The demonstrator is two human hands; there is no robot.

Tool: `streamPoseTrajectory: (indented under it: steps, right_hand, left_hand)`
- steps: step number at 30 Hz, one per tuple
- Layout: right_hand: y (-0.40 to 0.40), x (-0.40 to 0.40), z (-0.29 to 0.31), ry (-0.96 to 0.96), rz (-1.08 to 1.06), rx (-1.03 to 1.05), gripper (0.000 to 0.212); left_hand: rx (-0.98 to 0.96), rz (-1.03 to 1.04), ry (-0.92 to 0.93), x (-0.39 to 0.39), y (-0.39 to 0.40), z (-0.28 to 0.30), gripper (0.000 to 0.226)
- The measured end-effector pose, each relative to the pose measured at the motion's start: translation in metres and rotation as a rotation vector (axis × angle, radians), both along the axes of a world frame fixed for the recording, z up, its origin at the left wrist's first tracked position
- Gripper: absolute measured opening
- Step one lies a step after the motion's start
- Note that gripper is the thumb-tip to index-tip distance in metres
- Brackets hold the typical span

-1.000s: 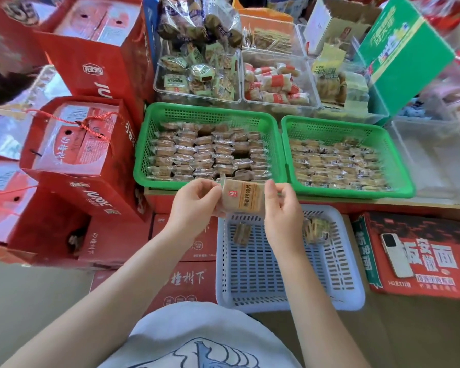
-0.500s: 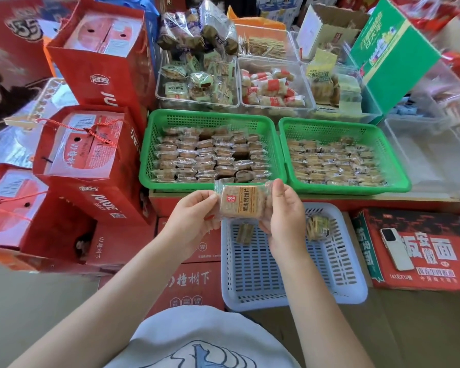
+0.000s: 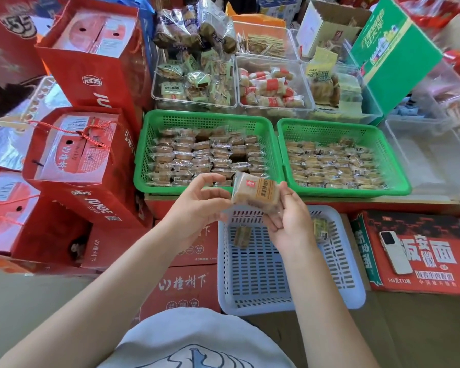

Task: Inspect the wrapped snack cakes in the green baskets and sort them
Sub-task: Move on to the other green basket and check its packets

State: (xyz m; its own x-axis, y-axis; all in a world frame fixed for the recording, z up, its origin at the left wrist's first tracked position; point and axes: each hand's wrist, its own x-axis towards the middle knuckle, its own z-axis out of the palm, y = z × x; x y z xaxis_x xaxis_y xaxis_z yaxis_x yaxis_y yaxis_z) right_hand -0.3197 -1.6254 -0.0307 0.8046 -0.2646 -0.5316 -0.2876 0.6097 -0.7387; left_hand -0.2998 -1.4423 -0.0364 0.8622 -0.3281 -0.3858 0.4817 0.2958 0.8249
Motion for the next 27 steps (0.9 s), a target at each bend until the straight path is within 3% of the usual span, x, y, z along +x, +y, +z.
streamPoseTrajectory:
  steps: [2, 6, 8, 10, 12, 14, 20, 22, 24, 27]
  right_hand:
    - [-0.004, 0.011, -0.005, 0.058, -0.024, 0.024, 0.022]
    - [-0.005, 0.028, -0.009, 0.145, 0.026, 0.025, 0.027]
    - [-0.009, 0.037, -0.012, 0.143, 0.027, 0.011, 0.020]
    - [-0.016, 0.046, -0.019, 0.082, 0.012, -0.066, 0.014]
    - [-0.025, 0.054, -0.024, 0.003, 0.047, -0.202, 0.023]
    - [-0.033, 0.061, -0.028, -0.048, 0.170, -0.370, 0.029]
    - [-0.064, 0.088, -0.062, -0.086, 0.442, -0.820, 0.016]
    - [-0.075, 0.099, -0.072, -0.095, 0.589, -0.819, 0.019]
    - [-0.080, 0.110, -0.078, -0.068, 0.690, -0.677, 0.024]
    - [-0.080, 0.133, -0.085, -0.003, 0.662, -0.555, 0.027]
  left_hand:
    - [0.151, 0.025, -0.099, 0.002, -0.008, 0.003, 0.026]
    - [0.570, 0.099, -0.431, 0.010, -0.023, -0.006, 0.021]
    - [0.670, 0.175, -0.448, 0.019, -0.028, -0.010, 0.012]
    - [0.677, 0.214, -0.387, 0.029, -0.034, -0.014, 0.004]
    - [0.639, 0.240, -0.289, 0.040, -0.040, -0.019, 0.002]
    - [0.599, 0.271, -0.195, 0.053, -0.045, -0.026, 0.004]
    - [0.473, 0.258, 0.003, 0.086, -0.057, -0.056, 0.010]
    - [0.415, 0.249, 0.062, 0.097, -0.057, -0.066, 0.010]
    - [0.352, 0.213, 0.100, 0.107, -0.057, -0.075, 0.010]
    - [0.327, 0.180, 0.129, 0.125, -0.060, -0.085, 0.015]
